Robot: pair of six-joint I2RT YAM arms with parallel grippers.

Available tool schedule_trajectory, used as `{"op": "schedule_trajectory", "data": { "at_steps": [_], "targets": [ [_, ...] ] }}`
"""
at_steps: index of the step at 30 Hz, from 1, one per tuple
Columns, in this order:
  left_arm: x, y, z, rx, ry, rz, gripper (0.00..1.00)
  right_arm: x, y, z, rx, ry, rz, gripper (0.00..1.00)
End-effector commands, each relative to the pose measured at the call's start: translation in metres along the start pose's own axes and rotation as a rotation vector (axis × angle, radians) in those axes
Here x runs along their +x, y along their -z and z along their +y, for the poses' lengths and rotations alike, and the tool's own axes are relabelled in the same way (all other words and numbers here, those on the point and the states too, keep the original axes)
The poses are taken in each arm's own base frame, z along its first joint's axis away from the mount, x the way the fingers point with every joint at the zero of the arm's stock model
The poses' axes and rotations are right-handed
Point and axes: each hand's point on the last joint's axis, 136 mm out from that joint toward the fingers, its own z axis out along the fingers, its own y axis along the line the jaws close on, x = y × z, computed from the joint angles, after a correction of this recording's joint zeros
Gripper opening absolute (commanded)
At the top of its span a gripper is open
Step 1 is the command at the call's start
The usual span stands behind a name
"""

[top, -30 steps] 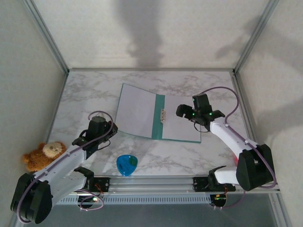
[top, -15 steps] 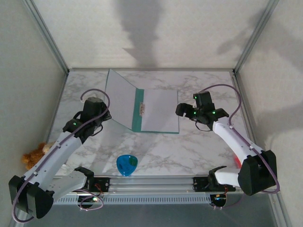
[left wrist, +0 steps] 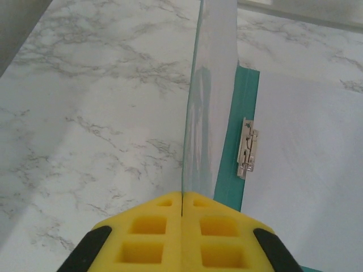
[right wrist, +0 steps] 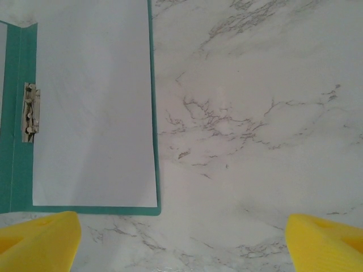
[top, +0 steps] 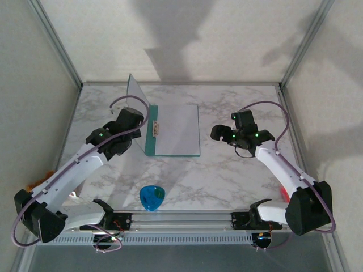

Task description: Put the files into the folder

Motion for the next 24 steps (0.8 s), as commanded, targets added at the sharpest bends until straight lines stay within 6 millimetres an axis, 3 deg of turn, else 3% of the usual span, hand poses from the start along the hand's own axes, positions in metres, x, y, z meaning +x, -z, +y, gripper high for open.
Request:
{"op": "schedule_trajectory", "data": {
  "at_steps": [1, 14, 24],
  "targets": [
    [-0.012, 0.015, -0.012, -0.092, -0.09, -0.063, 0.0, -0.012, 0.012, 0.006, -0.012, 0.015, -0.03, 0.93],
    [0.005, 0.027, -0.098, 0.013, -0.198, -0.07, 0.0, -0.007, 0.009, -0.002, 0.002, -0.014, -0.03, 0.94],
    [0.045, 0.017, -0.167, 0.249, -0.166, 0.032, 0.0, -0.006, 0.013, -0.018, 0.025, -0.055, -0.058, 0.95]
  ]
}}
